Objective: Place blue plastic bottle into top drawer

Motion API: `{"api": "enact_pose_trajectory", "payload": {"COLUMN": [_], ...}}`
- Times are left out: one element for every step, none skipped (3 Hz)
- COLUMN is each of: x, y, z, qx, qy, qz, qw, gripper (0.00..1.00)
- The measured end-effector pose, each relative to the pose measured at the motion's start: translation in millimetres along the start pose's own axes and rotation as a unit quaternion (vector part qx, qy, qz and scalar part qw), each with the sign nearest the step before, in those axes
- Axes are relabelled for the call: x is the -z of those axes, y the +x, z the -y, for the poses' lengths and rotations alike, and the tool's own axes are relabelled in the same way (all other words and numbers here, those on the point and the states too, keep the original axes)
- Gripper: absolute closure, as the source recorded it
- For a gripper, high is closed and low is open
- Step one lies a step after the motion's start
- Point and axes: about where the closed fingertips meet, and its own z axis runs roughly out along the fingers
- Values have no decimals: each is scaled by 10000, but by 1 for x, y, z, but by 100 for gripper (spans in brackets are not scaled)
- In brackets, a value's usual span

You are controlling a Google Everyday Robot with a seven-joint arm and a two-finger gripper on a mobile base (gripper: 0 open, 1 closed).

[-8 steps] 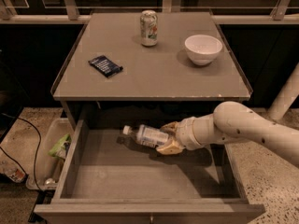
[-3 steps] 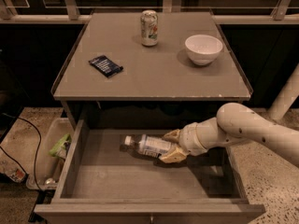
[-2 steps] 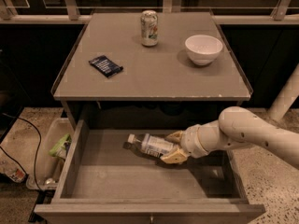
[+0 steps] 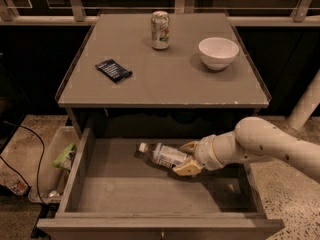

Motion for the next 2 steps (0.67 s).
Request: {"api": "enact_pose_trajectory", "payload": {"x": [0, 0], "y": [0, 0], "z": [0, 0], "qx": [0, 0], "qy": [0, -1], "qz": [0, 0], "qw": [10000, 10000], "gripper": [77, 53]}}
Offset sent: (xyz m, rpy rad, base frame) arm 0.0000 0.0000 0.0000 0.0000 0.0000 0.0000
